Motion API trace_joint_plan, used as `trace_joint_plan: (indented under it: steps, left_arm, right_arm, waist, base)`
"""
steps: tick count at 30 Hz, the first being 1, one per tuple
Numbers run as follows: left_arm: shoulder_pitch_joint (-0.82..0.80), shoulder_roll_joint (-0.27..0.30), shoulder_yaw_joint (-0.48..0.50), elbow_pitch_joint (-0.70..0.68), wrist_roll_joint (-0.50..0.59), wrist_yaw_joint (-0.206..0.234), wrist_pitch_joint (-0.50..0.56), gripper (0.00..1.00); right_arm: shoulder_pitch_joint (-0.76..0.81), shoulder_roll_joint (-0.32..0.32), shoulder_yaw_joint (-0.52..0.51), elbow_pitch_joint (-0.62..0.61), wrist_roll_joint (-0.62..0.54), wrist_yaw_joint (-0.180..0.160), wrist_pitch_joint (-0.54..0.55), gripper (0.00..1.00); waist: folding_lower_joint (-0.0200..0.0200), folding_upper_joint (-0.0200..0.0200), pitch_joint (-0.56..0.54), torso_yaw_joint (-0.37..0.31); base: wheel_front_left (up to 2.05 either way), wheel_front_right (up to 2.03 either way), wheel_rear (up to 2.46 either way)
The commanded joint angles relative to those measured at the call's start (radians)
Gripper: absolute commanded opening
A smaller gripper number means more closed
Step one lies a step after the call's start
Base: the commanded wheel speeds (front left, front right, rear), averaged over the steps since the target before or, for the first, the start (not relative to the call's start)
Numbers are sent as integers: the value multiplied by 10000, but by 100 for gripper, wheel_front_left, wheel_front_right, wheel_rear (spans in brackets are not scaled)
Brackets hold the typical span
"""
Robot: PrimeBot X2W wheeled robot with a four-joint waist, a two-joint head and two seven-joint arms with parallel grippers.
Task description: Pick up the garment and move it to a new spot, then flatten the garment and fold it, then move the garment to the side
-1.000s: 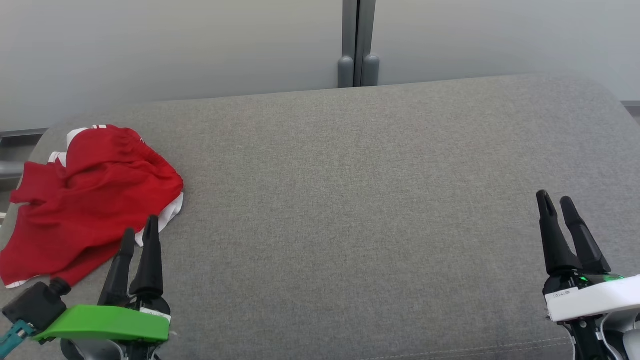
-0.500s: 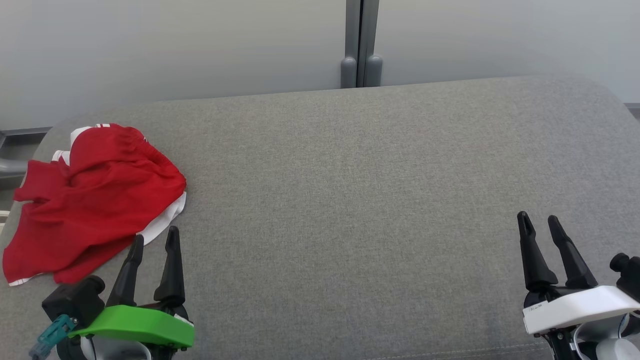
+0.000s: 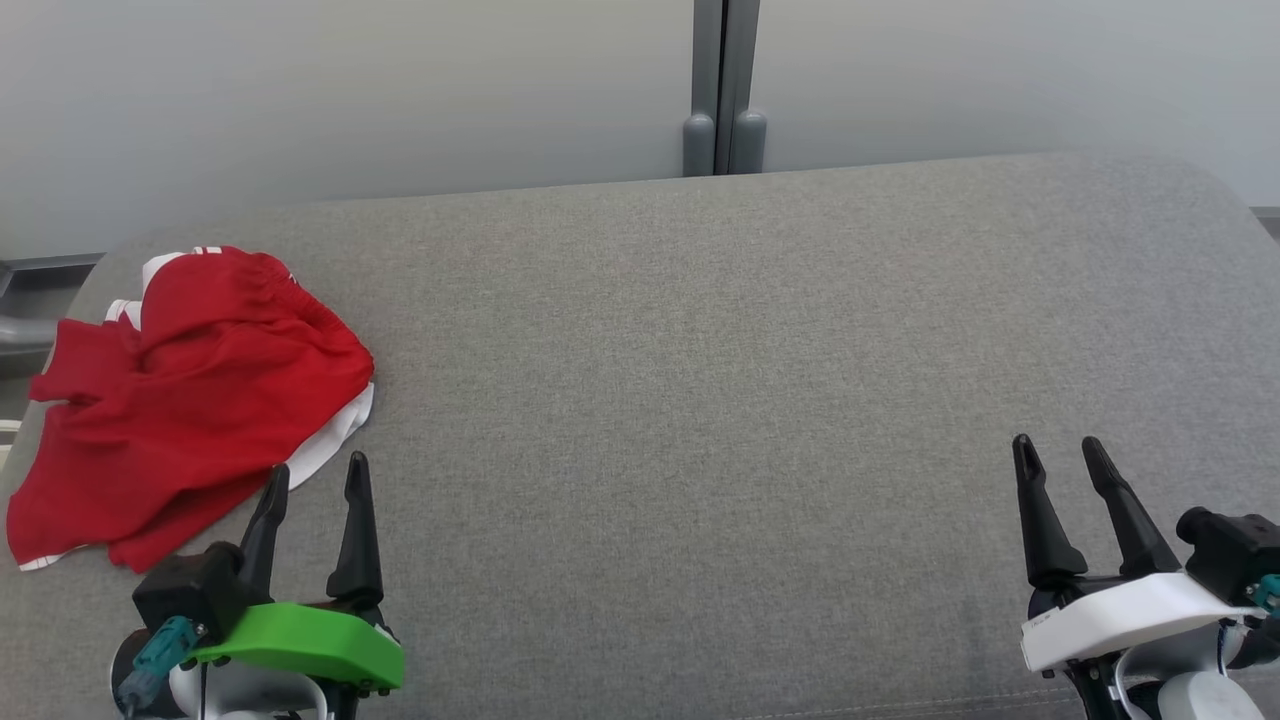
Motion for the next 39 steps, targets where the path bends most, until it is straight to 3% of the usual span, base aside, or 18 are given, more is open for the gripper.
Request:
trace_joint_plan:
  steps: [1, 13, 39]
  left_arm:
    - [-267, 97, -11, 38, 222, 62, -61, 100]
    - [-534, -102, -69, 985, 524, -206, -400, 100]
    - [-1105, -238, -97, 2076, 1704, 115, -992, 100]
  right_arm:
    - [-196, -79, 14, 18, -232, 2, -109, 100]
    - [-372, -220, 229, 474, -1383, 2, -347, 100]
    - [-575, 212, -130, 1271, -3089, 2, -723, 100]
  waist:
    - [0, 0, -5, 14]
    - [0, 0, -62, 78]
    - [0, 0, -59, -52]
  base:
    - [0, 0, 0]
    - [0, 0, 0]
    - [0, 0, 0]
